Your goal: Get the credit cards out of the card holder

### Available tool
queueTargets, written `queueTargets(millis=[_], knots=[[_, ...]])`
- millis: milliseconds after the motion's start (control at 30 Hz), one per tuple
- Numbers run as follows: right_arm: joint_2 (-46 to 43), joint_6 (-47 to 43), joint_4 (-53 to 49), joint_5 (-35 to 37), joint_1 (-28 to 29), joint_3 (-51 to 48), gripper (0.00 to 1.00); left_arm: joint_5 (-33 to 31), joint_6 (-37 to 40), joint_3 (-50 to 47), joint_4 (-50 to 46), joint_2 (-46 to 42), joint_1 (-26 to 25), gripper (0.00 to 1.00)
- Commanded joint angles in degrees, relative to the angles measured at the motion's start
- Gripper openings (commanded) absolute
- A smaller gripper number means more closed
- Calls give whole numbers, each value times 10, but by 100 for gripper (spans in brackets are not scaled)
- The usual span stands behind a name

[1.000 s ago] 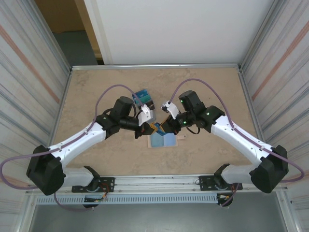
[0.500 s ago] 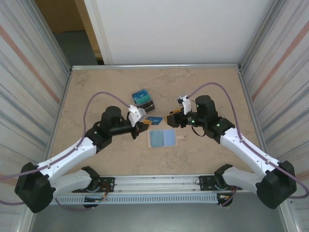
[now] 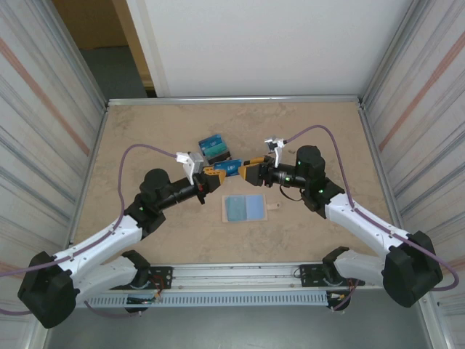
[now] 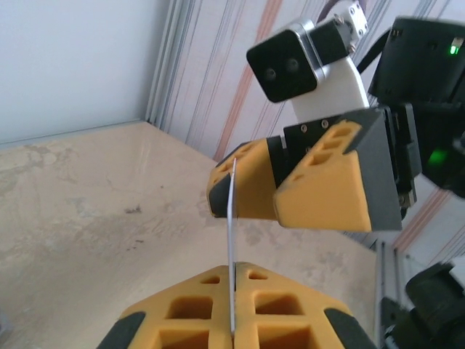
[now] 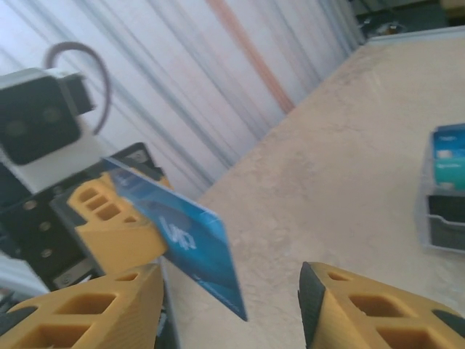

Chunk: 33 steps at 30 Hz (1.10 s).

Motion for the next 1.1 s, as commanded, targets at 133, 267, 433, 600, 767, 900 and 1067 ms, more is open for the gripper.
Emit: queueTargets(millis=[133,267,433,600,767,900,1067], knots=[[20,-1,56,-65,18,27,44,43,-81,-6,85,-1,14,0],[36,-2,63,-81,22,38,36,72,-78,-2,94,5,14,0],[36,-6,71,-80,22,40,26,91,-77,0,101,11,14,0],[25,-14,69,-76,22,40,8,95,-76,1,93,12,14,0],[8,-37,34,-76,24,41,0,95,-53,13,47,7,16,6],[-14,-80,-54,-47,26,54,0,95,1,42,-29,-14,21,39],[-34,-130,-150,-38,27,71,0,93,114,118,-190,-34,22,56]])
